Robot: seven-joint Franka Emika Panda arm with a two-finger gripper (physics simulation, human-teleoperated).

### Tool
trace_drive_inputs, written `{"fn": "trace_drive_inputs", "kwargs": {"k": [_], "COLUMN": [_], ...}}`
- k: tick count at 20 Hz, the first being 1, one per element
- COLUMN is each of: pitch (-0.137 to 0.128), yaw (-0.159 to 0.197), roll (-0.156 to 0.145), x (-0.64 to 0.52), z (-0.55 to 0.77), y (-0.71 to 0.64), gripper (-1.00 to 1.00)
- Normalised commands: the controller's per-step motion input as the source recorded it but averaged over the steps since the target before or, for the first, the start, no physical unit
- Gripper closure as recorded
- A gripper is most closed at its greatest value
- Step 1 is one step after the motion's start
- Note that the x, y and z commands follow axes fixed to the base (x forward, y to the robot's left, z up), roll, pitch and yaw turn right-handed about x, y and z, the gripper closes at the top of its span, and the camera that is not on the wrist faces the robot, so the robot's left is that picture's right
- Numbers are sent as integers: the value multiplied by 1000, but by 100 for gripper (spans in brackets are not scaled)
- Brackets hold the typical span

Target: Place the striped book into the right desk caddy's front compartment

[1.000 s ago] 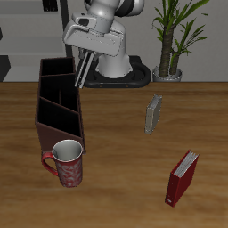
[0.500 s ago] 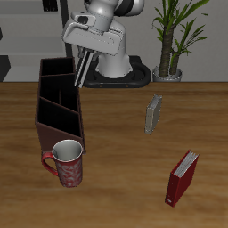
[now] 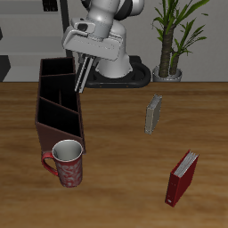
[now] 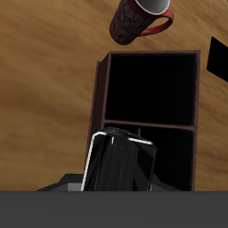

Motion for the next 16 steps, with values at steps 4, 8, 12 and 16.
{"fn": "trace_drive_inputs", "kwargs": {"k": [4,8,12,16], "pitch": [22,17,28,37], "yaw": [-8,-11,-13,-9], "roll": [-2,-4,-7,-9], "x": [24,28,61,21], "z": [-115,-85,-172,-175], "y": [-20,-32,-65,-36], "gripper": [100,100,100,100]}}
